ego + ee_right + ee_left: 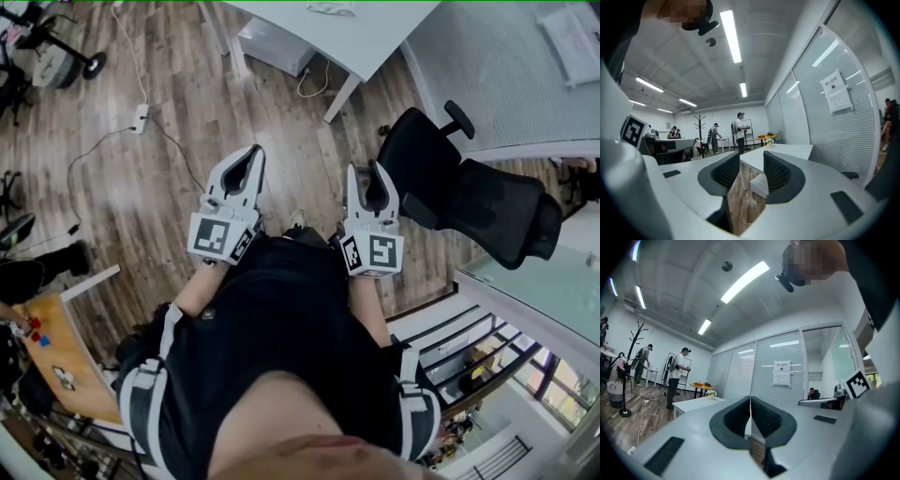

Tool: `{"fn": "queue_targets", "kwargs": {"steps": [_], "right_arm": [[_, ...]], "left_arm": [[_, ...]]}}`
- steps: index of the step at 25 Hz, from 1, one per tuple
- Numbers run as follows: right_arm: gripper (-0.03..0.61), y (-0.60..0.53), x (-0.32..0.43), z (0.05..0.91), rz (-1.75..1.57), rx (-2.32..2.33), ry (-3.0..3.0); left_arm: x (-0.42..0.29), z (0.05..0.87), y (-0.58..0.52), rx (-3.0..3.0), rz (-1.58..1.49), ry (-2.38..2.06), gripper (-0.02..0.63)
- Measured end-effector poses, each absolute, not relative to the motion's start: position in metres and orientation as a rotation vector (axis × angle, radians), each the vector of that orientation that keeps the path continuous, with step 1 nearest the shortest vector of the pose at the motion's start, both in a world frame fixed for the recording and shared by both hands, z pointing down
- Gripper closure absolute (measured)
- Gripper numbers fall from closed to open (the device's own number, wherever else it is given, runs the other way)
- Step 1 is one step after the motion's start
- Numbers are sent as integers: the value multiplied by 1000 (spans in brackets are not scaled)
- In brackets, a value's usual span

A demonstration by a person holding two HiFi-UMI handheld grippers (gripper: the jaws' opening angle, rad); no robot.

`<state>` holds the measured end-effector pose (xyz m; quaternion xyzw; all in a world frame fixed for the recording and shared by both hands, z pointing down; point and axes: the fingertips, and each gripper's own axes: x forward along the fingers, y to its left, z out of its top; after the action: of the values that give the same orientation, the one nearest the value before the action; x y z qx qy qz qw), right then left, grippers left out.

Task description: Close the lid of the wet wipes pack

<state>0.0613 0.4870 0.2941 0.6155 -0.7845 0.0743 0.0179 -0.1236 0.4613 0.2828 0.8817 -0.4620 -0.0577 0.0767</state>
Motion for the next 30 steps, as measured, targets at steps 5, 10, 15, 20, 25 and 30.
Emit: {"fn": "queue_targets", "kwargs": {"steps": [5,10,15,20,25,30], "right_arm": [[413,477,92,305,258,1873,-2459],[413,448,119,311,291,1818,-2505],[413,411,131,314,306,1785,-2530],[413,345,135,326,321,1767,-2535],[413,244,129,336,330,1771,-2511],[413,138,115,329,360,1805,-2507]], "left_arm": [[-93,292,451,2628,-156,-1421,589],[-70,295,432,2597,-131,-1452,589],[-62,296,405,2575,-125,-1491,589],[-57,310,342,2573,-125,-1479,589],[-58,316,240,2594,-136,-1446,589],[-67,313,127,2632,-132,-1382,589]]}}
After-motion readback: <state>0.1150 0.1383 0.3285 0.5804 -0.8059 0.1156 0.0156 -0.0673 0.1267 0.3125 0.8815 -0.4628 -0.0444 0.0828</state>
